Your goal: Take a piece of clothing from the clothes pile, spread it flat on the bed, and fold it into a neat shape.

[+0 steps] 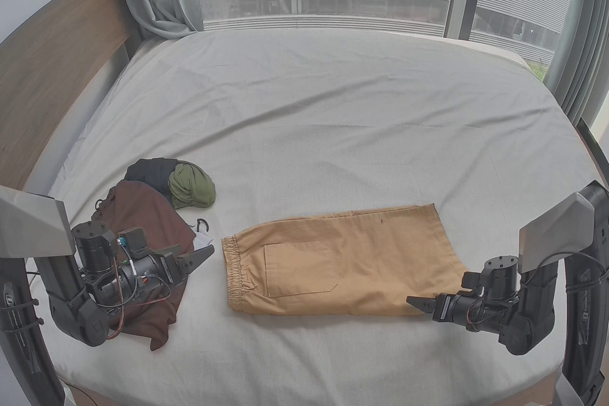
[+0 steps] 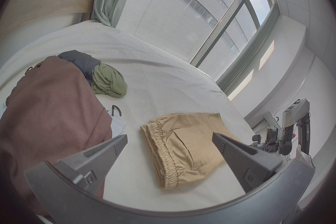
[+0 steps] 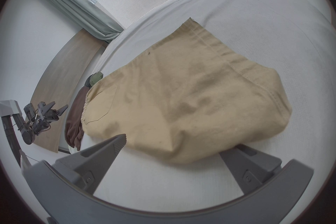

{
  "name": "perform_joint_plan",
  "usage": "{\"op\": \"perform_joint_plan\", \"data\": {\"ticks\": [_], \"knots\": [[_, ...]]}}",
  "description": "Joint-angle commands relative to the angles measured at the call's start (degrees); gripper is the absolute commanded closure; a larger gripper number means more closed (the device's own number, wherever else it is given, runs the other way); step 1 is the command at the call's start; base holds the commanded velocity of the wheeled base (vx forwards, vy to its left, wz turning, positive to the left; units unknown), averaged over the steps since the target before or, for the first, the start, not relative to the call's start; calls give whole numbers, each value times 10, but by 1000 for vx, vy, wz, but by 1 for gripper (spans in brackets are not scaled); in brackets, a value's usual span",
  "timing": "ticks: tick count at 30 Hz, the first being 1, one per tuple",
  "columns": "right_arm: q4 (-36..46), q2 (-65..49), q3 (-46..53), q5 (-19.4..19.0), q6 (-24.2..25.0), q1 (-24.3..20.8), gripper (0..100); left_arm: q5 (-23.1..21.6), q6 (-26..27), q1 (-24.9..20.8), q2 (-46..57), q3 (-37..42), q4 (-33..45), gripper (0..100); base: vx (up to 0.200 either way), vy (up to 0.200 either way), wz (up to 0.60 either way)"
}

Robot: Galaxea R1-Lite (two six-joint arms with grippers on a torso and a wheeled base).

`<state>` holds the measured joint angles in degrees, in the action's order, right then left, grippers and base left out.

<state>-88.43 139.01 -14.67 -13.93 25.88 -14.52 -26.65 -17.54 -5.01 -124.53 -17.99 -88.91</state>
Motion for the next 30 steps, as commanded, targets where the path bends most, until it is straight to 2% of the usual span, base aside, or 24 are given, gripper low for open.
{"op": "perform_joint_plan", "data": {"ticks": [1,4,5,7,11,12,15,20,21,28,30], "knots": [[0,-48,41,-11,-2,-11,0,-3,0,-1,-1,12,0,0,0,0,0],[0,-82,89,-51,-2,-38,0,-6,0,-4,-4,9,0,0,0,0,0],[0,-83,90,-52,-2,-39,0,-6,0,-4,-4,9,0,0,0,0,0],[0,-88,110,-63,-7,-68,0,-9,0,-5,-7,9,0,0,0,0,0],[0,-109,109,-75,-34,-84,0,-8,1,-3,-12,4,0,0,0,0,0],[0,-127,98,-96,-39,-92,0,-8,-1,-2,-13,5,0,0,0,0,0],[0,-148,86,-120,-37,-104,0,-8,-2,-2,-13,5,0,0,0,0,0],[0,-161,90,-154,-32,-97,0,-9,-2,-4,-18,5,0,0,0,0,0],[0,-162,89,-167,-32,-82,0,-9,-1,-4,-25,5,0,0,0,0,0],[0,-189,85,-170,-32,-58,0,-11,-2,-8,-52,6,-1,0,0,0,0],[0,-189,82,-170,-34,-51,0,-27,-3,-7,-62,8,0,0,0,0,0]]}}
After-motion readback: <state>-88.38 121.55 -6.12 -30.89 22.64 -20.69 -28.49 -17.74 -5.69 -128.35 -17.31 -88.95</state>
